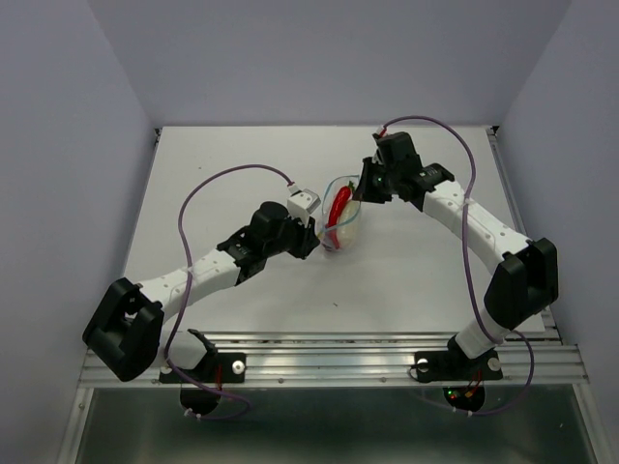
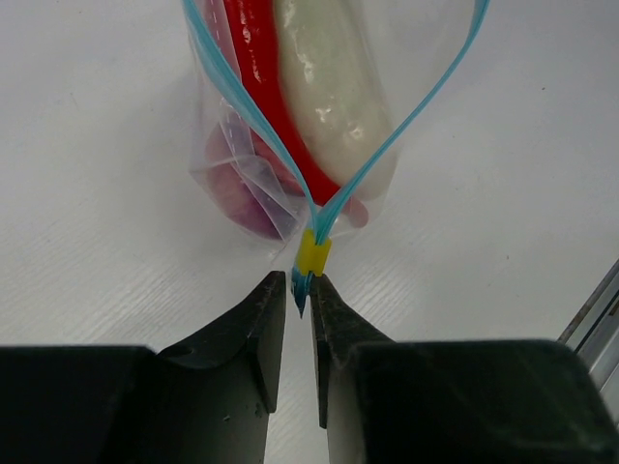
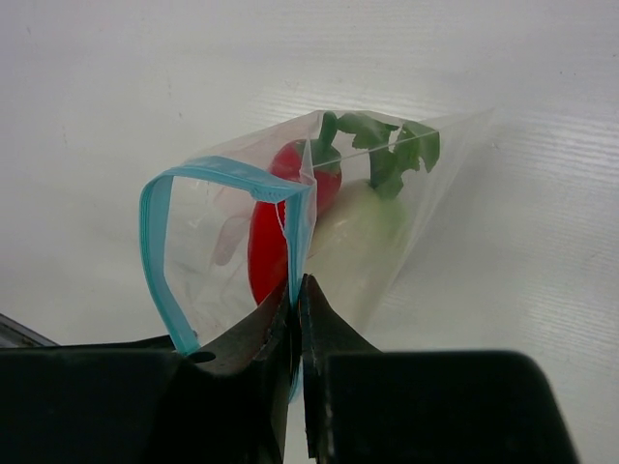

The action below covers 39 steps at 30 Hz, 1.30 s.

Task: Place the food in the zip-top bag and seal the zipper
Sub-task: Zip up the zip-top bag

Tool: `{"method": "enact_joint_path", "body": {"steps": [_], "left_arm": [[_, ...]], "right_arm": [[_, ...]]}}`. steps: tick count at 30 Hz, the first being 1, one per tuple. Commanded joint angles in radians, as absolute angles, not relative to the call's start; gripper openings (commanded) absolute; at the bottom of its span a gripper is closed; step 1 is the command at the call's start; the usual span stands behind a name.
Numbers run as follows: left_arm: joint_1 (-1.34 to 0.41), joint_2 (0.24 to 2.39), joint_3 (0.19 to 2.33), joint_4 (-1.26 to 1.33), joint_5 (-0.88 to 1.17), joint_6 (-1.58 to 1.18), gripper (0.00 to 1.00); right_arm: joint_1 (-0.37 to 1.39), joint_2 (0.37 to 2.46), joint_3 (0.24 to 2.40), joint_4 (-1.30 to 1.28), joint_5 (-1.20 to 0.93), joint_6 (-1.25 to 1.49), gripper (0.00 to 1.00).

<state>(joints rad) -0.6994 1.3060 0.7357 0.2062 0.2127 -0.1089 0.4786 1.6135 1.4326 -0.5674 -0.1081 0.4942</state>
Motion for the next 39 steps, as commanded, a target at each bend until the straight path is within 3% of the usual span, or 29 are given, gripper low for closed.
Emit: {"method": "enact_joint_path", "body": {"steps": [1, 2, 3, 10, 12, 15, 20, 21, 26, 29, 32, 36, 39], "left_arm": [[-0.703, 1.298, 0.781, 0.256, 0.219, -0.091, 0.24], [-0.704, 1.299, 0.782, 0.259, 0.224, -0.089, 0.17], [-0.703, 1.301, 0.785, 0.262, 0.227, -0.086, 0.00], [-0.703, 1.250, 0.744, 0.331, 0.258, -0.068, 0.00], [-0.703, 1.218, 0.712, 0.368, 0.238, -0.069, 0.00], [-0.703, 1.164, 0.686, 0.383, 0.210, -0.045, 0.00], [-0.703, 1.170, 0.709, 0.339, 0.218, 0.063, 0.00], [-0.703, 1.177, 0.724, 0.331, 0.228, 0.083, 0.00], [-0.703, 1.247, 0.825, 0.269, 0.250, 0.185, 0.00], [-0.703, 1.304, 0.868, 0.227, 0.268, 0.172, 0.00], [-0.701, 1.341, 0.896, 0.215, 0.291, 0.124, 0.00], [-0.703, 1.339, 0.890, 0.216, 0.334, 0.006, 0.00], [-0.701, 1.321, 0.899, 0.198, 0.347, -0.049, 0.00]], "right_arm": [[0.472, 1.591, 1.459, -0.557, -0.140, 0.495, 0.12], [0.472, 1.591, 1.457, -0.557, -0.143, 0.495, 0.12], [0.472, 1.591, 1.454, -0.557, -0.143, 0.495, 0.12], [0.472, 1.586, 1.445, -0.558, -0.137, 0.494, 0.14], [0.462, 1.586, 1.439, -0.558, -0.120, 0.483, 0.27], [0.462, 1.588, 1.446, -0.551, -0.109, 0.381, 0.32], [0.462, 1.508, 1.396, -0.407, -0.333, 0.016, 0.78], [0.462, 1.488, 1.384, -0.397, -0.388, -0.158, 0.98], [0.462, 1.387, 1.296, -0.370, -0.600, -0.551, 1.00], [0.462, 1.373, 1.295, -0.374, -0.581, -0.641, 1.00], [0.462, 1.393, 1.345, -0.490, -0.659, -0.832, 1.00], [0.462, 1.474, 1.465, -0.828, -0.764, -1.105, 1.00], [0.462, 1.523, 1.489, -0.882, -0.804, -1.147, 1.00]]}}
